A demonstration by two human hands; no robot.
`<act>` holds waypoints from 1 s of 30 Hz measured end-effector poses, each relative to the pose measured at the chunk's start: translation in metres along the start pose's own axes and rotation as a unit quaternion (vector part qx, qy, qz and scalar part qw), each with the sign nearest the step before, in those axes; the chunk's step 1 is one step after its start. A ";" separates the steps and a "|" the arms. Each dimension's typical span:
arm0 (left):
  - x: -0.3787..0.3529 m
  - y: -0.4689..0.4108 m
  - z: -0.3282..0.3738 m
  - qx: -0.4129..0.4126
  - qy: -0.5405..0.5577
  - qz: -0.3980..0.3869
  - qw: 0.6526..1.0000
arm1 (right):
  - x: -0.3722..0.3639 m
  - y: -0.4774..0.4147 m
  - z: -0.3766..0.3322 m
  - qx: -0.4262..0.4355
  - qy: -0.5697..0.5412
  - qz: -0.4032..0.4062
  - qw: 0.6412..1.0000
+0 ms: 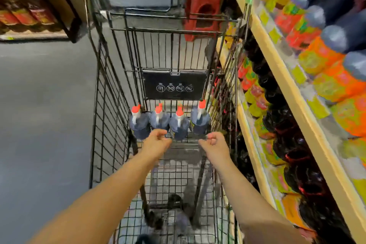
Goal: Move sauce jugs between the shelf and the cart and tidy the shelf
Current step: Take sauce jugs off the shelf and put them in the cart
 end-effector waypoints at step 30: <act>0.000 -0.081 -0.035 0.040 -0.187 -0.017 0.981 | -0.049 -0.110 0.019 -0.101 0.035 -0.005 0.994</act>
Point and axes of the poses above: each hand's wrist, its own y-axis away from the middle knuckle, its own x-axis out of the back of the hand, z = x × y, the point moved 5 cm from there along -y, towards the middle knuckle, and after that the axes turned 7 degrees about -x, right-handed, at the moved point
